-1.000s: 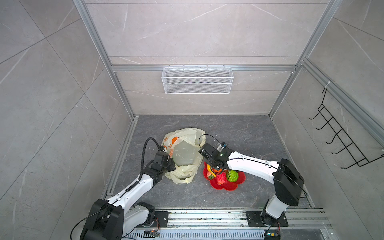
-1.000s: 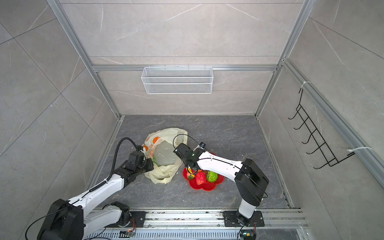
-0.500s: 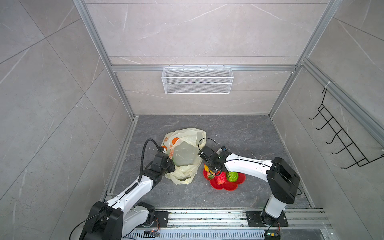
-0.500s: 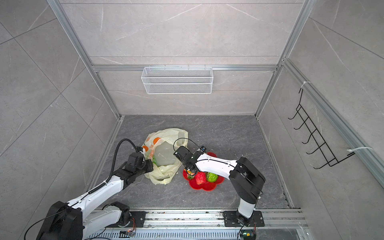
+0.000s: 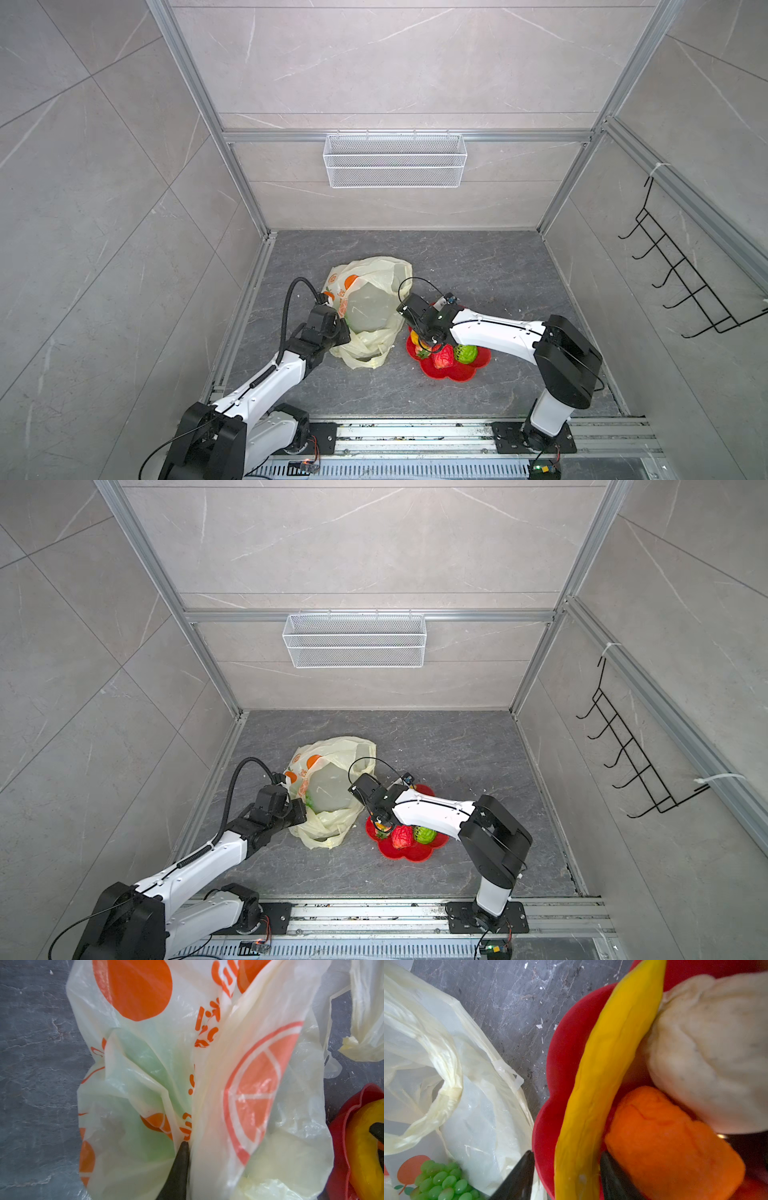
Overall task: Take the fake fruits out of the plastic bag
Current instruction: 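Lower the banana onto the plate and open the right gripper, then move the right gripper into the bag while the left pulls the bag nearer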
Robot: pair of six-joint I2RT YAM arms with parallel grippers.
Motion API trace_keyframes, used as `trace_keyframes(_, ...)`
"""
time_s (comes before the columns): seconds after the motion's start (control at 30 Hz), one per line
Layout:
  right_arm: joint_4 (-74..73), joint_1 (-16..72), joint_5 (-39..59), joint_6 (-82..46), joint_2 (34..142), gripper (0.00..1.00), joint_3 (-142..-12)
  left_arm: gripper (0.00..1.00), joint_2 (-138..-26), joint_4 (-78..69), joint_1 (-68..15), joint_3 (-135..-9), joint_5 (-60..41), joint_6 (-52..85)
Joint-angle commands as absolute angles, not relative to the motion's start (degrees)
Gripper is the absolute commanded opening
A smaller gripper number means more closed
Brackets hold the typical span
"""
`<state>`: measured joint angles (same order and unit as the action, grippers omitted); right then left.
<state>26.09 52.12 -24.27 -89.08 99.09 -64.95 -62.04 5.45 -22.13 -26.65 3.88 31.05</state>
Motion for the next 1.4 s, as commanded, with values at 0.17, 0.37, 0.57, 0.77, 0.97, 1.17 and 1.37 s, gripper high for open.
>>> trace_keyframes(0.17,28.54,55.4,-34.1,-75.99,92.7,0.57,-66.91,0.12,-62.16,5.78,-22.09,-27.67,2.89,31.69)
trace_keyframes(0.37,20.86,56.99,-23.56,-54.31,95.55,0.58,-71.4,0.12,-58.43,14.29,-22.1,-28.91,2.83,36.73)
trace_keyframes(0.57,14.14,57.93,-2.88,-39.44,108.25,0.58,-80.15,0.13,-52.14,17.93,-22.12,-25.49,5.39,42.47)
trace_keyframes(0.77,16.85,59.55,0.18,-34.66,117.54,0.55,-87.14,0.13,-50.15,18.4,-22.02,-22.32,7.36,48.14)
trace_keyframes(0.97,16.91,61.44,0.24,-33.84,119.15,0.49,-84.7,0.16,-48.64,19.1,-21.9,-19.26,11.07,53.91)
trace_keyframes(1.17,14.22,63.34,1.17,-35.24,120.19,0.44,-80.46,0.23,-49.31,17.43,-21.24,-18.03,11.33,55.46)
trace_keyframes(1.37,12.93,64.9,0.66,-34.37,122.42,0.42,-81.09,0.54,-47.89,14.3,-20.66,-18.81,5.9,54.31)
